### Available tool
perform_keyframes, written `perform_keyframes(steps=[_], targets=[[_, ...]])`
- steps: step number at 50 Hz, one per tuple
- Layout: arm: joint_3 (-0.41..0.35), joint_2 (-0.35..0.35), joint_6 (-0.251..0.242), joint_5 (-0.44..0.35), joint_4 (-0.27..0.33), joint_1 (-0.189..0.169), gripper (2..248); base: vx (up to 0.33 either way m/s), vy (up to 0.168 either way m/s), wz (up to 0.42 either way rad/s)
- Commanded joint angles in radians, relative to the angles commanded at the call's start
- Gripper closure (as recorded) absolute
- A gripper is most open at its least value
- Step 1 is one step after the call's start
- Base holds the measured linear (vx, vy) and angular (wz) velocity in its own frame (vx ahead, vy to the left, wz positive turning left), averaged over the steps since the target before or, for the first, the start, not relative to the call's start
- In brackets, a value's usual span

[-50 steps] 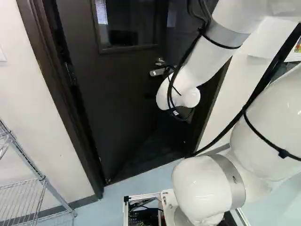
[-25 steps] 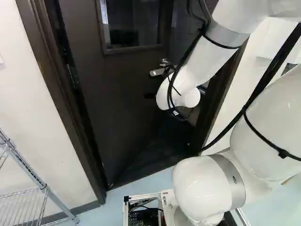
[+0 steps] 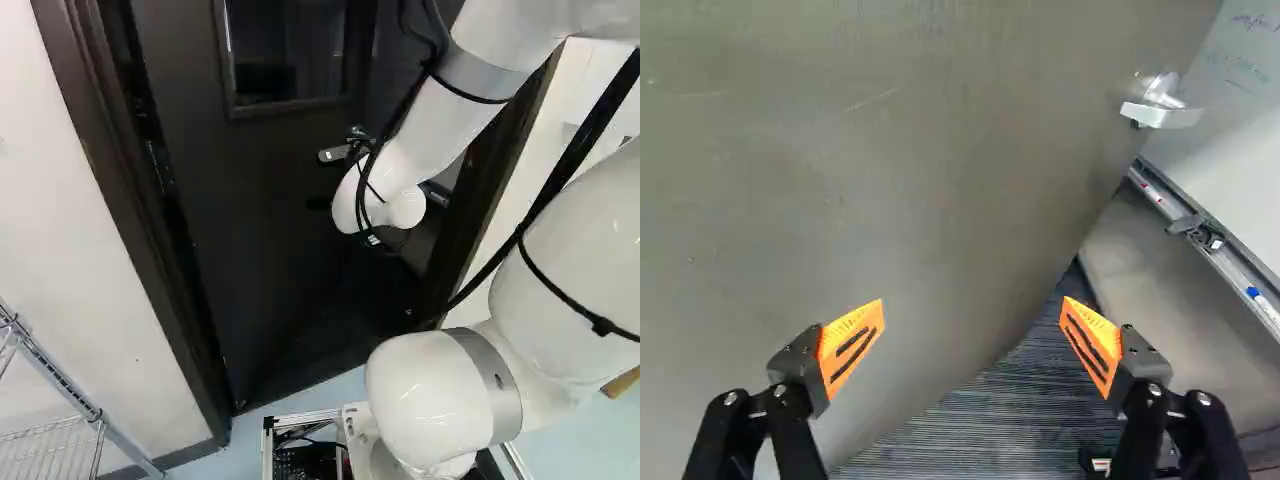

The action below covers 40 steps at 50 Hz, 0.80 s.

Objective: Open the door and move inside

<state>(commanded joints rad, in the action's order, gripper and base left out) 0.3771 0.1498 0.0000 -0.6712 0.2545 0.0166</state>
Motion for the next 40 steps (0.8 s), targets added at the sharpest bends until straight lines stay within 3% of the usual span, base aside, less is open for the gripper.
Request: perform_keyframes(steps=[28,40], targets=[[0.014,-0.015,0.0,0.0,0.0,0.0,3,0.025,0.003,-0.001],[0.06,-0.064,0.0,0.0,0.0,0.02,3,0.0,0.0,0.0]])
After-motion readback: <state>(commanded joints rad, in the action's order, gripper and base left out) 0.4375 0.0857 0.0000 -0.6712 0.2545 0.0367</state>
